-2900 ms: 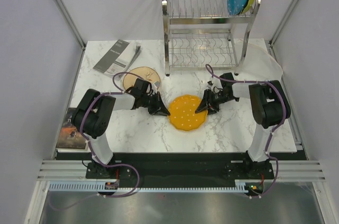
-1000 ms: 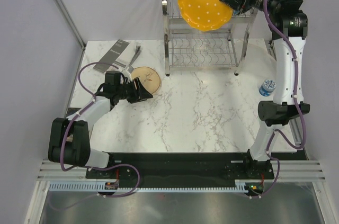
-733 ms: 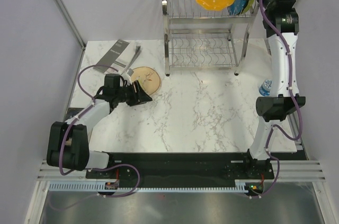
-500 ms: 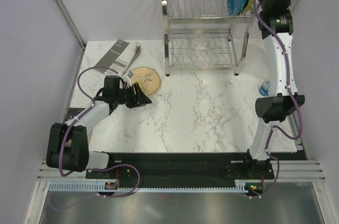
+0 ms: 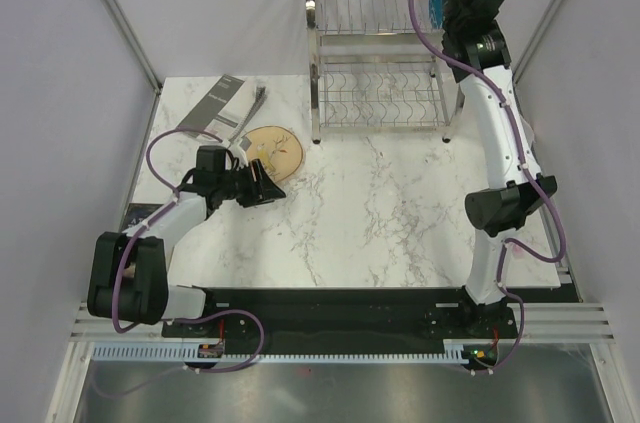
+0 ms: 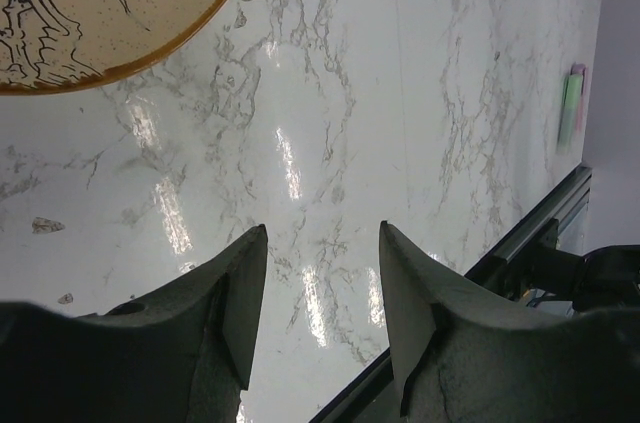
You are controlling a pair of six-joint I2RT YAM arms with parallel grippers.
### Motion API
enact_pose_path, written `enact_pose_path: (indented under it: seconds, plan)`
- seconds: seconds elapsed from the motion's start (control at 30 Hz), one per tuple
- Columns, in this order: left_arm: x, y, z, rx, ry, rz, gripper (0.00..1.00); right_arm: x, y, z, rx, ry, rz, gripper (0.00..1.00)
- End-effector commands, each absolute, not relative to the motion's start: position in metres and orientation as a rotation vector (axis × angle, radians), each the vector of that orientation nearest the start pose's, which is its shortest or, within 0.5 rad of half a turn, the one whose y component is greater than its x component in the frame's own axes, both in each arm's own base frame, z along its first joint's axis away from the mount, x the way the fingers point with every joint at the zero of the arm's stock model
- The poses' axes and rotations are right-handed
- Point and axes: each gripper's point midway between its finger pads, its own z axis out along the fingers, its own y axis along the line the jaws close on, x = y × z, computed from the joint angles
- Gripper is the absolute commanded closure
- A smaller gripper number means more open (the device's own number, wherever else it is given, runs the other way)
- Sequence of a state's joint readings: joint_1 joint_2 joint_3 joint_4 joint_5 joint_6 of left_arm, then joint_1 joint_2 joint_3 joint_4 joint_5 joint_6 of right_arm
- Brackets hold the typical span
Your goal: Load the plates into the dish rack
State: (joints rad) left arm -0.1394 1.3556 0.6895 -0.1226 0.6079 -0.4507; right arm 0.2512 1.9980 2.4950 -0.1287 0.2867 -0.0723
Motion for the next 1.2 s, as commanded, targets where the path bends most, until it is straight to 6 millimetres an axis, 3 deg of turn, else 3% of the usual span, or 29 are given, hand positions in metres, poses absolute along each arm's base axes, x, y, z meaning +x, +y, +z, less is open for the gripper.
enact_pose_path:
  seconds: [0.0, 0.4, 0.93, 1.17]
  plan:
    - [0.298, -0.158, 0.104, -0.036, 2.336, -1.006, 0.44, 0.479, 0.052, 0.672, 0.175, 0.917, -0.130, 1.00]
    - [0.296, -0.160, 0.118, -0.055, 2.233, -1.043, 0.44, 0.486, 0.039, 0.654, 0.120, 1.007, -0.333, 1.00]
    - [0.287, -0.160, 0.114, -0.062, 2.220, -1.058, 0.44, 0.538, 0.069, 0.592, 0.043, 1.147, -0.451, 1.00]
    - [0.286, -0.160, 0.110, -0.066, 2.218, -1.061, 0.44, 0.550, 0.067, 0.580, 0.037, 1.154, -0.510, 1.00]
